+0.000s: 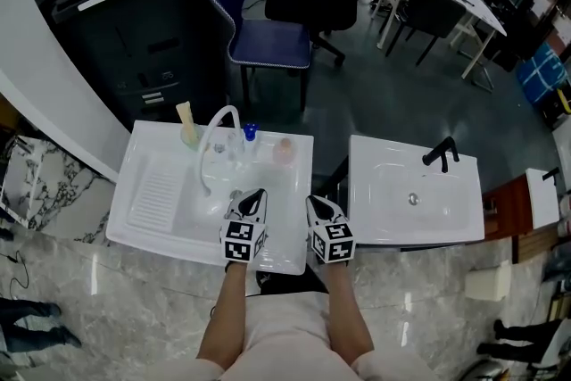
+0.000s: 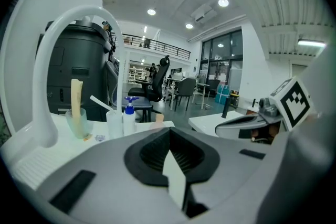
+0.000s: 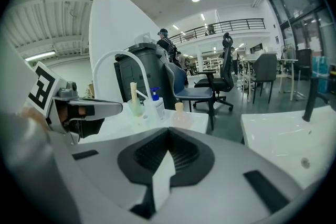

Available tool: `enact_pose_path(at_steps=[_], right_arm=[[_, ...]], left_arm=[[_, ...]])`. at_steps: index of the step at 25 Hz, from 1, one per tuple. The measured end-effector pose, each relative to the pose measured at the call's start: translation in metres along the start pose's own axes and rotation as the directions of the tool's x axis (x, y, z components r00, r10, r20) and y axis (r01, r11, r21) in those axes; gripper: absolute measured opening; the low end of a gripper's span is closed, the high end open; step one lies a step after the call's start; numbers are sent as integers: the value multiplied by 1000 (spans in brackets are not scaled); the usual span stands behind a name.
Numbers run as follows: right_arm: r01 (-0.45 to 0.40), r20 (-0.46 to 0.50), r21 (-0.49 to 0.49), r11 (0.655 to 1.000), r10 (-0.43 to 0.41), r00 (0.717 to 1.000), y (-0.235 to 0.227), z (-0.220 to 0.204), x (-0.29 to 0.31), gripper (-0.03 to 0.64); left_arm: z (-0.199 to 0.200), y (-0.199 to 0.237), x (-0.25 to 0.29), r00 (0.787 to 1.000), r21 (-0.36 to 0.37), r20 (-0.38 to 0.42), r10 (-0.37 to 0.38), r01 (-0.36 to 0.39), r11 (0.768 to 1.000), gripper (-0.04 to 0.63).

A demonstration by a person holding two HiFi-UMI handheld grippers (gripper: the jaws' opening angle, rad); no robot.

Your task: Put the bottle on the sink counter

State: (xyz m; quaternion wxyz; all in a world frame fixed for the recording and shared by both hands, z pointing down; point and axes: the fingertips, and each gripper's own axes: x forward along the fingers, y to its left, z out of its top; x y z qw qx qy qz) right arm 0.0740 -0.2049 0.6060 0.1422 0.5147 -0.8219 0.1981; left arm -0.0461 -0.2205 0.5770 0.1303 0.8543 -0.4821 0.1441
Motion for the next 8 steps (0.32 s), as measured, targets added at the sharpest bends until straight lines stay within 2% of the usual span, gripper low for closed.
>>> enact_pose_path(at_steps=[8], right_arm=[[23,23,-6,1000,-22,999,-6,3,-5,5]], left_arm=[[5,6,-1,1000,1,15,15,-15,1000,6]])
